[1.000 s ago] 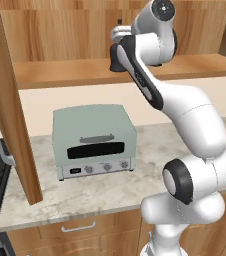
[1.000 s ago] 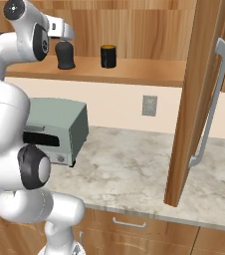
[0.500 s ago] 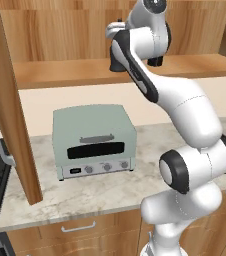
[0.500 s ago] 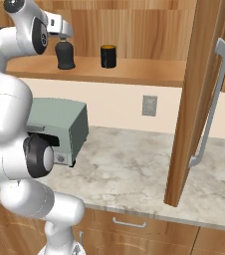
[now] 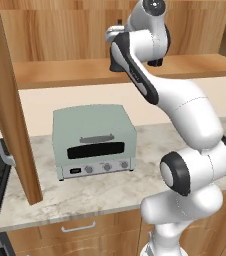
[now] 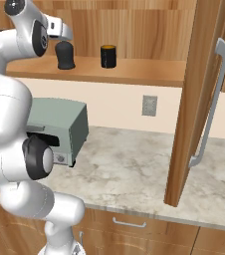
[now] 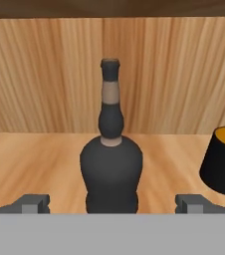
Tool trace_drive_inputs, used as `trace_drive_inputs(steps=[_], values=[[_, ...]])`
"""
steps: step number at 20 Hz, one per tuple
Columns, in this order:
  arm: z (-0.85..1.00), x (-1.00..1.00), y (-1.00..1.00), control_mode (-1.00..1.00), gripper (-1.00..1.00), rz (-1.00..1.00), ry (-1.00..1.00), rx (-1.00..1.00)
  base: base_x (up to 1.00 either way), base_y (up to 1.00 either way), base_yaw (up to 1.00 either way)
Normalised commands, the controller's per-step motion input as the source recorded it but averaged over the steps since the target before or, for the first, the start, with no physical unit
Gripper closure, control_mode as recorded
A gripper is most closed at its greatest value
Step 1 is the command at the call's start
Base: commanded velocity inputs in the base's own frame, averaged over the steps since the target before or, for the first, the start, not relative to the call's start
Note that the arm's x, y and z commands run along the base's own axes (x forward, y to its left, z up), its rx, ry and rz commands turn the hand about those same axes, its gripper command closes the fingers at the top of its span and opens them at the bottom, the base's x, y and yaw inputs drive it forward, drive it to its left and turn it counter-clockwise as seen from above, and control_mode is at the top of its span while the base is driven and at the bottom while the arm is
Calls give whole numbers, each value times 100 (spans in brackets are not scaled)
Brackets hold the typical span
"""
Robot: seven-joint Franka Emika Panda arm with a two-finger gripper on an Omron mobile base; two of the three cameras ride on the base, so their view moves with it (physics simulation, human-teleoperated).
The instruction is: Open the cabinet directly in front. Then move the liquor and the mug to the dining counter with the candle on it.
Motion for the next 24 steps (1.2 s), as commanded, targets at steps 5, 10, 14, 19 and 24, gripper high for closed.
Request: trace_drive_inputs(steps=[5,10,14,19,24], values=[[-2,0,0,-100,-100,1,0,0,0,0,0],[-3,12,0,-100,-100,0,0,0,0,0,0],[-1,24,0,-100,-100,0,0,0,0,0,0],[-6,29,1,-100,-100,1,0,0,0,0,0],[0,28,7,-100,-100,1,0,0,0,0,0]])
